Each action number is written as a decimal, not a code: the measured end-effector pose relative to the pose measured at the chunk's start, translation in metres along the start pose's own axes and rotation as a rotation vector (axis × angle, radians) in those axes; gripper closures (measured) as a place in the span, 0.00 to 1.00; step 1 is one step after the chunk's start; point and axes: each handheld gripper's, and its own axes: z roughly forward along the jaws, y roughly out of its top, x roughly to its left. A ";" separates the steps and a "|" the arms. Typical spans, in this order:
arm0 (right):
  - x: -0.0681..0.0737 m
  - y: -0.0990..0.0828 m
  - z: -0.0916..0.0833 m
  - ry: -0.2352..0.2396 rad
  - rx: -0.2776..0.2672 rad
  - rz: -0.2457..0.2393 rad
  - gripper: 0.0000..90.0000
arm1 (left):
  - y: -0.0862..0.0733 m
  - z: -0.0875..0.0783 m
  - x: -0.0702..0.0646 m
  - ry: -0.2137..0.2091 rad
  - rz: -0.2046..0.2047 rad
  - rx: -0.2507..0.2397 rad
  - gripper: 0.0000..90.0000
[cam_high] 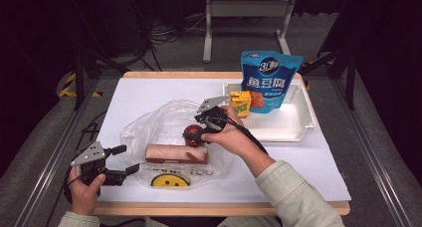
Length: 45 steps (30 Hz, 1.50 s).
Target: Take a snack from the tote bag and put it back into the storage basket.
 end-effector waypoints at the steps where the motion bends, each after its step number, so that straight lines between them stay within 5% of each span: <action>1: 0.000 0.000 0.001 -0.004 0.005 0.001 0.23 | 0.000 0.000 0.000 0.000 0.000 0.000 0.15; 21: -0.002 -0.010 0.025 -0.068 0.118 0.001 0.22 | 0.000 0.000 0.000 0.000 0.001 0.002 0.15; 29: 0.001 -0.011 0.030 -0.093 0.133 -0.022 0.23 | 0.000 -0.001 0.000 0.000 -0.001 0.001 0.15; 45: 0.000 -0.016 0.039 -0.103 0.146 0.011 0.24 | 0.000 -0.001 0.001 0.003 0.001 0.004 0.15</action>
